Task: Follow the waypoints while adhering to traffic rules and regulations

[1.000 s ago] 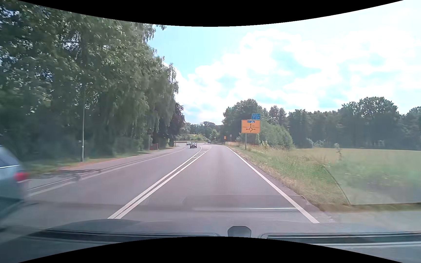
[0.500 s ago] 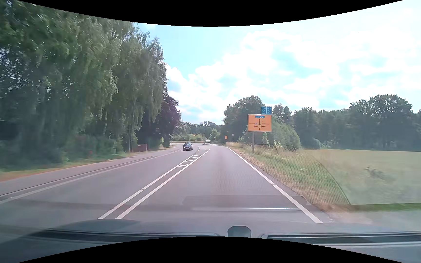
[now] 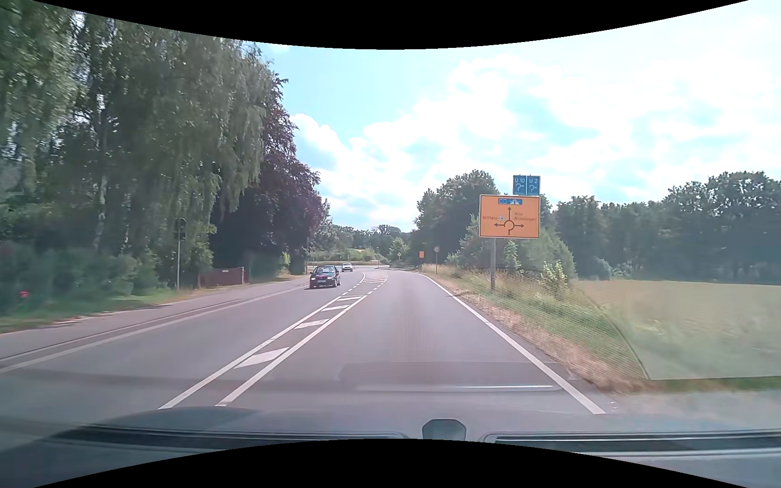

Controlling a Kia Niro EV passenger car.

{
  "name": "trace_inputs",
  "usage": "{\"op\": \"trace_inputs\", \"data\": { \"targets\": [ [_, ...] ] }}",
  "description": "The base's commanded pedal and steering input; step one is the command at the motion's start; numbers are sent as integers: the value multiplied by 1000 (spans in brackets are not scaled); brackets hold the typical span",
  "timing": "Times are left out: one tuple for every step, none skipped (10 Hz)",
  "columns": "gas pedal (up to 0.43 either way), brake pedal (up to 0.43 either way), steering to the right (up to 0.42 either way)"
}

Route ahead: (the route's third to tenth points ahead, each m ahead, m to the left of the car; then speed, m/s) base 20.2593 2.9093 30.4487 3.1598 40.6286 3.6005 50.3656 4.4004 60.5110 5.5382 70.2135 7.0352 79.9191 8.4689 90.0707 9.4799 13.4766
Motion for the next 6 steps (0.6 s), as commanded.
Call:
{"op": "trace_inputs", "data": {
  "targets": [
    [87,0,-3],
    [87,0,-2],
    [87,0,-1],
    [87,0,-1],
    [87,0,-1],
    [87,0,-2]
  ]
}}
